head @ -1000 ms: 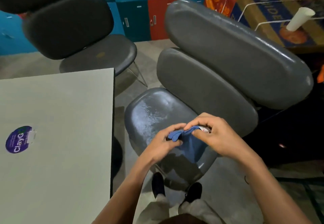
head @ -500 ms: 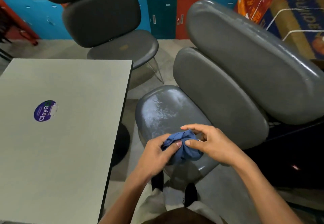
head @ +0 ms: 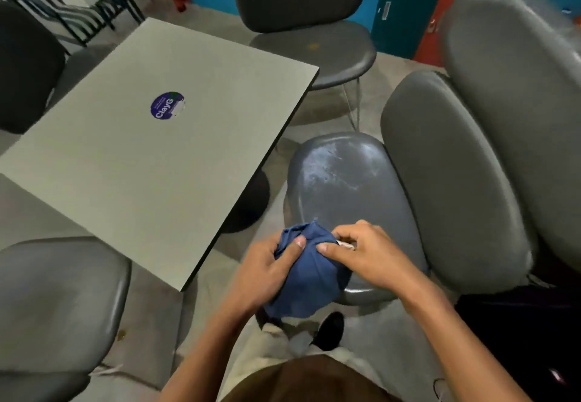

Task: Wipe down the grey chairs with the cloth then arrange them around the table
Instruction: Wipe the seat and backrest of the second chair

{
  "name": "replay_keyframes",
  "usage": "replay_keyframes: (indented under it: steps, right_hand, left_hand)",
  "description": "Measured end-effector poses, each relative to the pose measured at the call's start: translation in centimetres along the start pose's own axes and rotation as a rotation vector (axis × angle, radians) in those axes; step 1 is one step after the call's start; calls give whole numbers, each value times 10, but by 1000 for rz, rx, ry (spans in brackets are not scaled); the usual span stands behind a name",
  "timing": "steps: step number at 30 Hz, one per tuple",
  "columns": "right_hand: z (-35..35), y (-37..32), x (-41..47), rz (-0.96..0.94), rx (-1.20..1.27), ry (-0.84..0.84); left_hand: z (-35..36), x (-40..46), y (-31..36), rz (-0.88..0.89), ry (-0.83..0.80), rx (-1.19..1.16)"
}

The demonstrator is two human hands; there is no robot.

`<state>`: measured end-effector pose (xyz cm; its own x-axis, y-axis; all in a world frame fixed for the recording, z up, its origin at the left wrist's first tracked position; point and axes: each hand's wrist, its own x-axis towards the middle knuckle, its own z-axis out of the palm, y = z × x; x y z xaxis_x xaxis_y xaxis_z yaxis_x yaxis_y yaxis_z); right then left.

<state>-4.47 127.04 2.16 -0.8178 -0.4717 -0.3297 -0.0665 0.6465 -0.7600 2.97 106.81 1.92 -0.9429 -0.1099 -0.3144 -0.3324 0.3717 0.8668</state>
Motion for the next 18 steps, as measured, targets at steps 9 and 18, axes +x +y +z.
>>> replay_keyframes:
  steps: [9, 18]
  right_hand:
    - [55, -50, 7, -98, -20, -209]
    - [151, -121, 3, -160, -41, -576]
  left_hand:
    - [-37, -58, -41, -132, 144, -196]
    - [-107, -147, -114, -187, 479, -330]
